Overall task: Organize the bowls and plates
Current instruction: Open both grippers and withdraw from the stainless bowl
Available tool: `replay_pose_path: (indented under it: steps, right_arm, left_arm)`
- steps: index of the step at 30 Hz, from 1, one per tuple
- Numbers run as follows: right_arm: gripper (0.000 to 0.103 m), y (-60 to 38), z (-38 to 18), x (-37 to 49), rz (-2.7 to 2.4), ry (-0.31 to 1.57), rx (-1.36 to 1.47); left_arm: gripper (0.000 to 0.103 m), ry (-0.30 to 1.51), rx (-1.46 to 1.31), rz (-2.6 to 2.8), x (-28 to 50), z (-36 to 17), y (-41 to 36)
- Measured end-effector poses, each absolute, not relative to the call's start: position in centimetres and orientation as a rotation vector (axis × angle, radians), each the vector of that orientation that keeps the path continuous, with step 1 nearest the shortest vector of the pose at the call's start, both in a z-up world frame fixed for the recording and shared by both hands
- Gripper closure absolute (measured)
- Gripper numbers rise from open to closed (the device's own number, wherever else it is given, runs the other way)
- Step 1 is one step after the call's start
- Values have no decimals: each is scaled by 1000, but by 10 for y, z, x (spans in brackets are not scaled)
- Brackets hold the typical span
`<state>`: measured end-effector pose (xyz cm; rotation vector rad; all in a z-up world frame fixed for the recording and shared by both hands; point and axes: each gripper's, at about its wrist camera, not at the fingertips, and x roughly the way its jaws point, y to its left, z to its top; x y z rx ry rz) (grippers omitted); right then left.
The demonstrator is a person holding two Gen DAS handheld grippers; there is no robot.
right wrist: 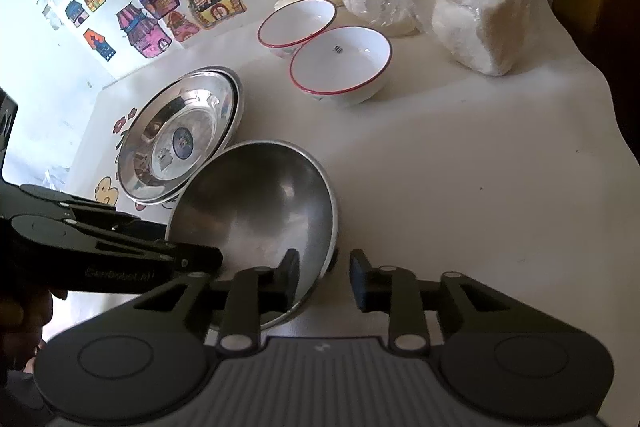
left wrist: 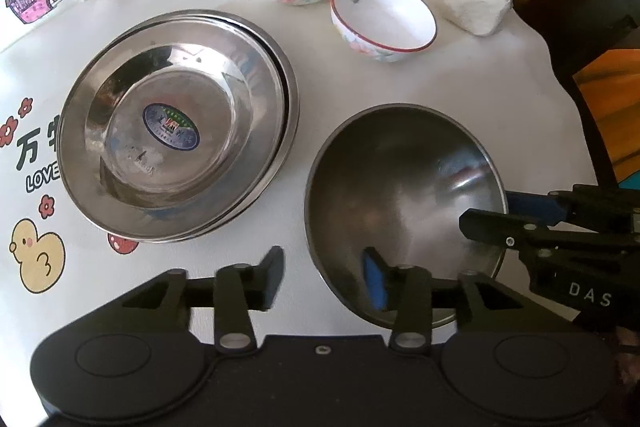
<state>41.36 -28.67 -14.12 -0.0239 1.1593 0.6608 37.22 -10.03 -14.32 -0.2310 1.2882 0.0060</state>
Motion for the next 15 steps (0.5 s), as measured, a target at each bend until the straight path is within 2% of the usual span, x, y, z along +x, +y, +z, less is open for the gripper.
replay_pose_path:
  steps: [1, 4, 11, 12, 14, 15]
  right_arm:
    - [61, -288, -141, 414, 660, 1157, -21]
    - [52, -292, -138, 415, 654, 1147, -9]
    - [31, -305, -136, 420, 589, 1137, 29]
    - [28, -307, -135, 421, 580, 1133, 35]
    - [16, -310, -134, 422, 562, 1126, 41]
    - [14, -311, -134, 423, 549, 1122, 40]
  left_arm:
    - [44, 1283, -225, 8, 371, -142, -100]
    - [35, 1278, -216, 10, 369, -138, -99]
    - [22, 1261, -225, 19, 360, -125, -92]
    - [17, 1255, -229, 15, 358, -123, -91]
    - [10, 1240, -247, 0, 355, -116, -88]
    - [5, 1230, -261, -10, 352, -112, -86]
